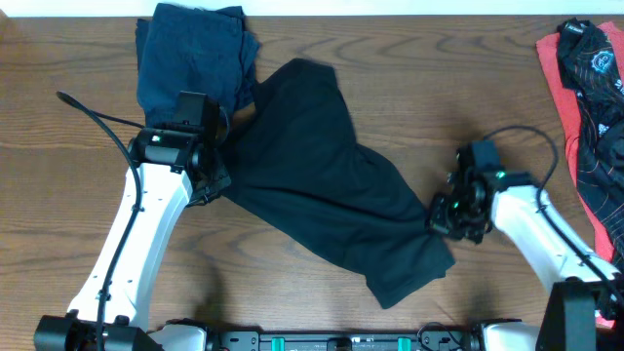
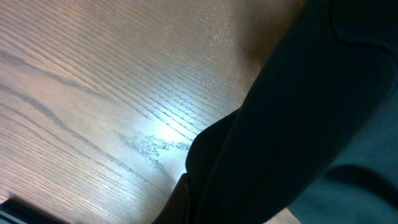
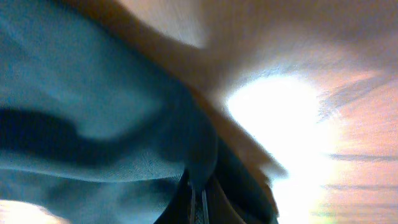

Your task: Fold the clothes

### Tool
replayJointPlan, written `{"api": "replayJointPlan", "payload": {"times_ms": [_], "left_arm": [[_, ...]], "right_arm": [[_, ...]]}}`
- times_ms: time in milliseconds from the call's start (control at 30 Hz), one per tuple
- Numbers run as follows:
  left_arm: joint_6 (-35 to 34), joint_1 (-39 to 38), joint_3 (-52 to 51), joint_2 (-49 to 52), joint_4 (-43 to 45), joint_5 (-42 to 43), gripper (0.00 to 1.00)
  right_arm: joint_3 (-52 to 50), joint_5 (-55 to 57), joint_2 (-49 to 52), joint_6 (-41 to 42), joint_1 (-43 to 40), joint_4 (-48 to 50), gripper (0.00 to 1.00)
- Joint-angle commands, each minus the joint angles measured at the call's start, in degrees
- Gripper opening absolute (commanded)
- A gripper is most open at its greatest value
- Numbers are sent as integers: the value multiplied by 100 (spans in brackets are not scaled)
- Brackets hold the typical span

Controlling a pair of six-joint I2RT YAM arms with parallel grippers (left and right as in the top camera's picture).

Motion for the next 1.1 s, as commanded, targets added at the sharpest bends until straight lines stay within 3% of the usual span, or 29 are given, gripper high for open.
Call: {"api": "replayJointPlan", "payload": {"times_ms": [0,133,300,433,467,533,567,733,933,1067], "left_arm": [[-52,31,68,-61,-55,55,6],[-52,31,57,-61,-50,90,6],[-50,31,33,-61,-52,203,6],[-52,31,2,-61,-50,354,6],[-52,31,2,-61,-46,376,6],[-52,31,2,-61,-9,476,6],[-52,31,2,-61,13,540,6],[-55,2,2,-61,122,730,6],[-269,4,2,-59,299,804,6],[-562,2,2,-61,352,1051,6]], "right_arm": [[994,315,-9,-131,-326,-326,1],[2197,636,-9,-238,-772,-728,1],[3318,929,0,-142,-1526,-568,4],[3676,925,15,-151,-2120,-225,17],[3685,927,24,-190,-2245,-109,36],[3685,925,68,-321,-2404,7,90],[3685,922,109,-413,-2435,17,99],[3683,516,326,-835,-2367,-551,99],[3679,-835,334,-1628,-1840,-1316,99],[3672,-719,337,-1626,-1281,-1578,99]]}}
